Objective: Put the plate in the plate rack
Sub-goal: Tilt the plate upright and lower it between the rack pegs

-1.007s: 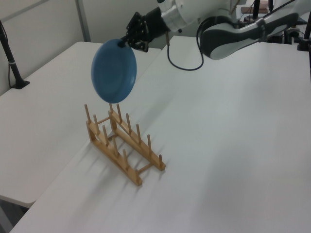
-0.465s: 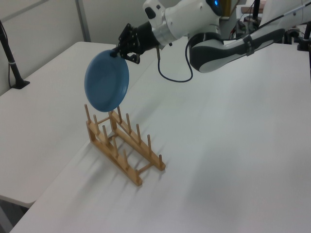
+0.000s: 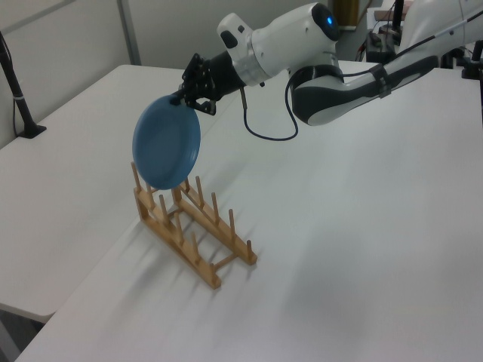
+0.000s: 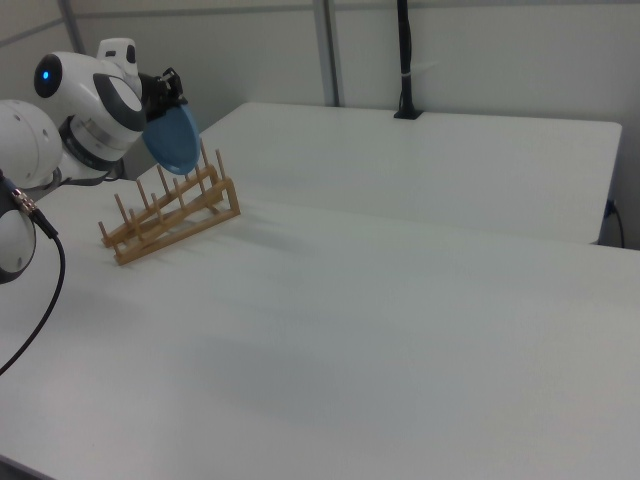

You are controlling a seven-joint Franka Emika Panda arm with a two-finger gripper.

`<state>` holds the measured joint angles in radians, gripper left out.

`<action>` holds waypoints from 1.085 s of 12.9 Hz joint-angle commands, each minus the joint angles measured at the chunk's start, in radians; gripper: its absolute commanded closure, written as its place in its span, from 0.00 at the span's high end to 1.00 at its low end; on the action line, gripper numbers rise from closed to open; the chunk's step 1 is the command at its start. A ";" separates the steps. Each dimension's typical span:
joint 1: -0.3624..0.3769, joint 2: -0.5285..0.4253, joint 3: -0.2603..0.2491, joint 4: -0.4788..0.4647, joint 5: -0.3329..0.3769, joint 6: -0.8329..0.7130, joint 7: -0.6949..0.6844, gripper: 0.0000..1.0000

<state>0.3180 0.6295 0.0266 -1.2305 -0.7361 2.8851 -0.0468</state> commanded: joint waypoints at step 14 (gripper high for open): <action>0.029 0.013 -0.025 0.029 -0.336 0.011 0.303 0.00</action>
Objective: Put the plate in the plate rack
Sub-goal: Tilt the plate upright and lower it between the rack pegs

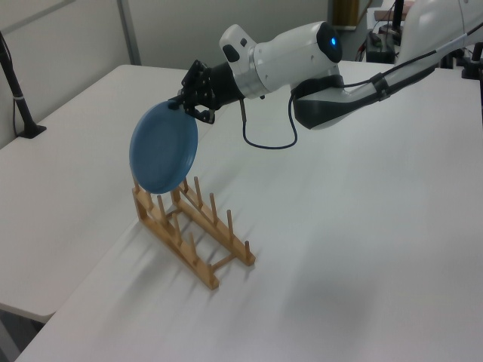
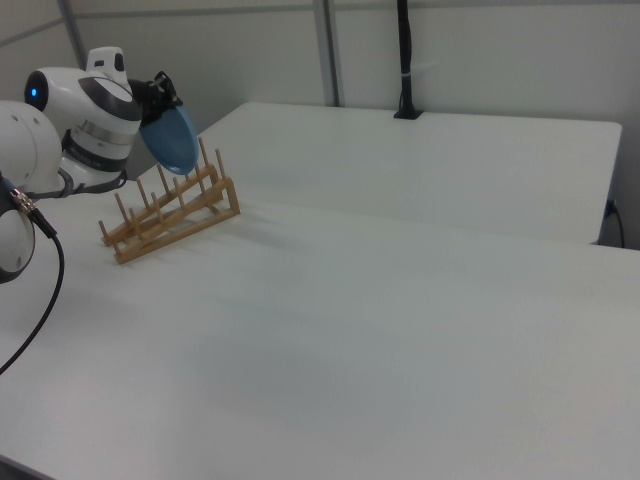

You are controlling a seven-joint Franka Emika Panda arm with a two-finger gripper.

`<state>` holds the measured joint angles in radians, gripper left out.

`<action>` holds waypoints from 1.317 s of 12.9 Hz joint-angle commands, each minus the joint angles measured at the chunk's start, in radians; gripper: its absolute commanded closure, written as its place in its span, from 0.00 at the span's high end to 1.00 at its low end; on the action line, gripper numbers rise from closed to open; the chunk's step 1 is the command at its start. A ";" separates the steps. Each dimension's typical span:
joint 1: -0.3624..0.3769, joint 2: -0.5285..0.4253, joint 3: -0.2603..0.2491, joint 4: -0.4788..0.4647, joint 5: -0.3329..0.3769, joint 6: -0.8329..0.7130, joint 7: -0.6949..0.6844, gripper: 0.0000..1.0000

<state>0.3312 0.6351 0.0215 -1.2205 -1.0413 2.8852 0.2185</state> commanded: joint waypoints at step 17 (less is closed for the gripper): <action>0.022 -0.034 -0.023 0.021 -0.071 0.005 0.071 0.00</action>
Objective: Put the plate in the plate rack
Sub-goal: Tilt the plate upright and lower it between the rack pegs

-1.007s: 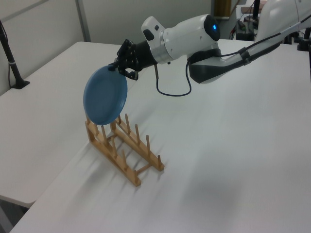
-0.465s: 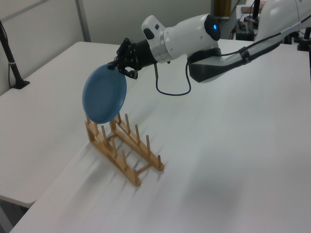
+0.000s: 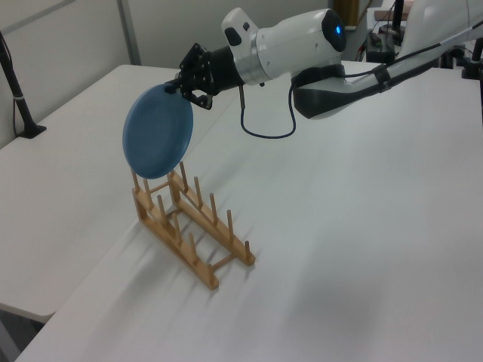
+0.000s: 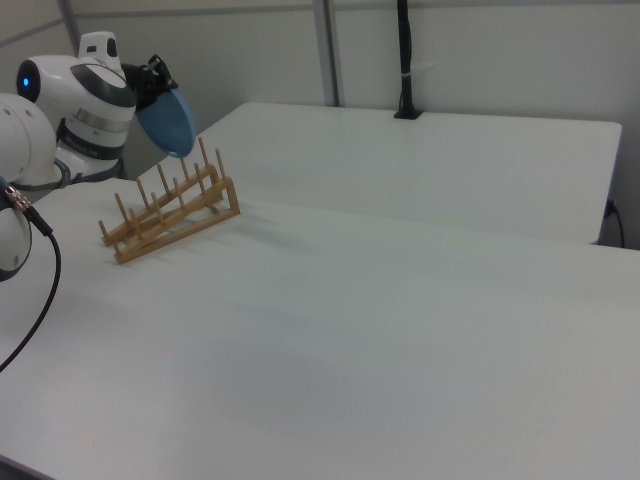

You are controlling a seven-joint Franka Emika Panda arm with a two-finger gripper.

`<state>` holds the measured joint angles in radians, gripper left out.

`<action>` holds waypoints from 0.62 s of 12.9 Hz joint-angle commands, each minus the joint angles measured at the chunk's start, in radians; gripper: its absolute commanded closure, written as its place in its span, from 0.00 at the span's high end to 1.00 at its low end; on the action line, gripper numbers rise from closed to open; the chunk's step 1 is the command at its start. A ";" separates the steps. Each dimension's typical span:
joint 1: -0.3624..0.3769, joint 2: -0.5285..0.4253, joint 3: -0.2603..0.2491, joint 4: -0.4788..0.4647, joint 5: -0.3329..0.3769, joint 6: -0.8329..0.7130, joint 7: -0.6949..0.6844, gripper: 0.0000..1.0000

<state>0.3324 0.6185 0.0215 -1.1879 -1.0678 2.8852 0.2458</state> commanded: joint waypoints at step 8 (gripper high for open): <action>0.088 -0.006 -0.095 -0.013 -0.243 -0.043 0.219 0.00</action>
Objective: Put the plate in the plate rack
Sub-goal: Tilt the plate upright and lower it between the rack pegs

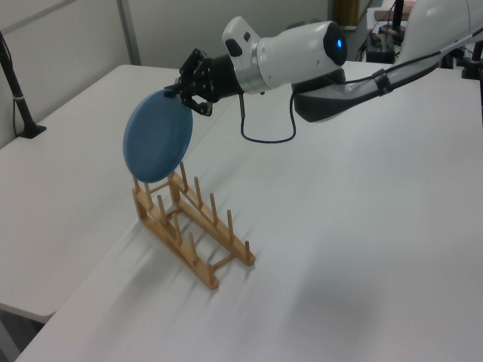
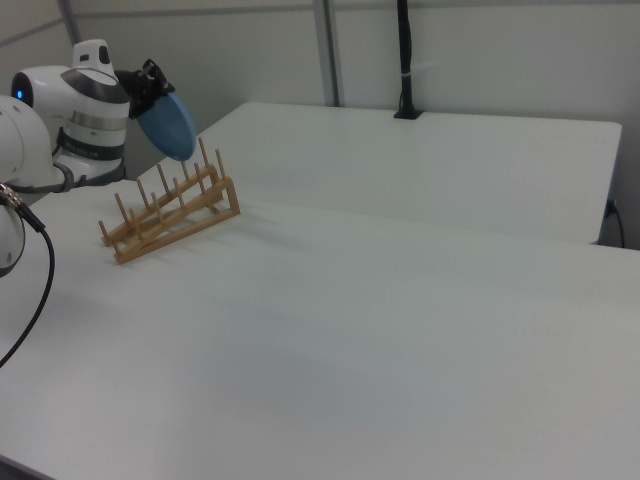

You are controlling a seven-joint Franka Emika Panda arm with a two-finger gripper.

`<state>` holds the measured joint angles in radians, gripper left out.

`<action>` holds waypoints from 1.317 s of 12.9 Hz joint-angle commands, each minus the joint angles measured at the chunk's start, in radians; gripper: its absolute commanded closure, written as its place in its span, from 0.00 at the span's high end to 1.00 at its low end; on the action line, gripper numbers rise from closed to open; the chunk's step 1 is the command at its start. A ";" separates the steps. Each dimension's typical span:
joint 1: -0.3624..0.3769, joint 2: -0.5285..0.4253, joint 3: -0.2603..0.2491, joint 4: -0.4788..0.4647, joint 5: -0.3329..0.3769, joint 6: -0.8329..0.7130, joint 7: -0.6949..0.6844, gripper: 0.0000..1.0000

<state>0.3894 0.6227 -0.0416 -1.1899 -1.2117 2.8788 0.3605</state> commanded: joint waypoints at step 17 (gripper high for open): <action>0.055 -0.009 -0.018 -0.062 -0.273 -0.087 0.256 0.00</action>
<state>0.4285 0.6359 -0.0452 -1.2273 -1.4594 2.8256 0.5796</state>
